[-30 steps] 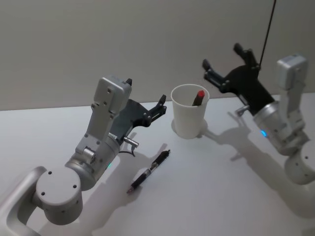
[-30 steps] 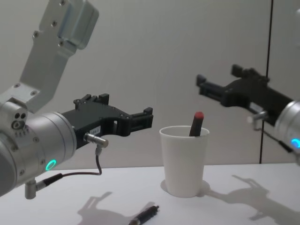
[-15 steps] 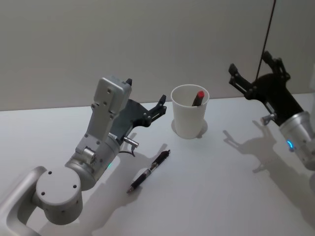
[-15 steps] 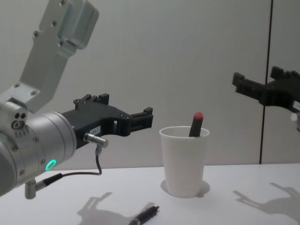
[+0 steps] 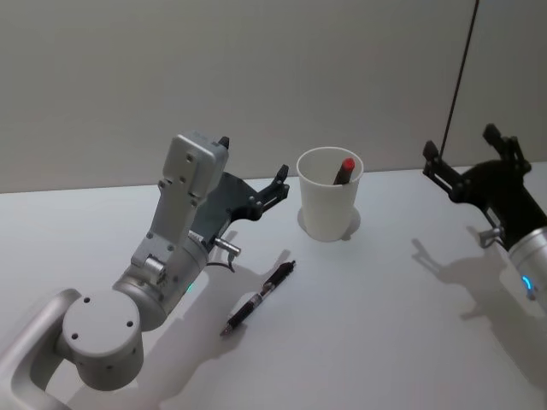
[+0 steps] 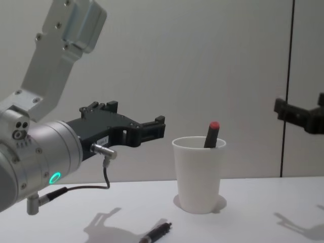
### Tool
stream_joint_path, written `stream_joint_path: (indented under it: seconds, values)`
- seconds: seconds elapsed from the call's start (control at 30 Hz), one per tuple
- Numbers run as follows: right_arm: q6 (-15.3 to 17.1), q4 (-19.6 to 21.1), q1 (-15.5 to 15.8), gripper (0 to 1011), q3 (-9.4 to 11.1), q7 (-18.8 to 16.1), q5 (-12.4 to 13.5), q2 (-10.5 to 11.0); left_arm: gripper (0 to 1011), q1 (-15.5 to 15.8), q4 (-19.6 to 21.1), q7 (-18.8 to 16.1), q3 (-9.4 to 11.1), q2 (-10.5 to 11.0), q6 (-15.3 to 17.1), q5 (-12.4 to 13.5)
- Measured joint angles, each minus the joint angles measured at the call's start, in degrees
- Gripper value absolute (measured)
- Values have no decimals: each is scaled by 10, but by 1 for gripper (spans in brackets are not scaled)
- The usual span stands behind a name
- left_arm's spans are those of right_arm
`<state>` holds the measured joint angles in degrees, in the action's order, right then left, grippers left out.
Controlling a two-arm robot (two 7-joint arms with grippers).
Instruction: Place the pen into the pen holder.
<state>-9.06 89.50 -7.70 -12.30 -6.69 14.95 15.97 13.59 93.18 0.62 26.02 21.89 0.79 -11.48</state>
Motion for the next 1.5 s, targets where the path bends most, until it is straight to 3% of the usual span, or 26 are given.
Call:
stream_joint_path:
  seconds: [0.17, 0.4, 0.97, 1.5]
  values:
    - [23, 21, 22, 1001, 1, 26, -18, 8, 1001, 0, 0, 0, 0, 0, 0, 0]
    - [28, 26, 25, 1001, 1, 26, -17, 9, 1001, 0, 0, 0, 0, 0, 0, 0]
    - [107, 114, 83, 1001, -6, 29, 14, 33, 1001, 0, 0, 0, 0, 0, 0, 0]
    - [110, 117, 85, 1002, -6, 29, 15, 34, 1001, 0, 0, 0, 0, 0, 0, 0]
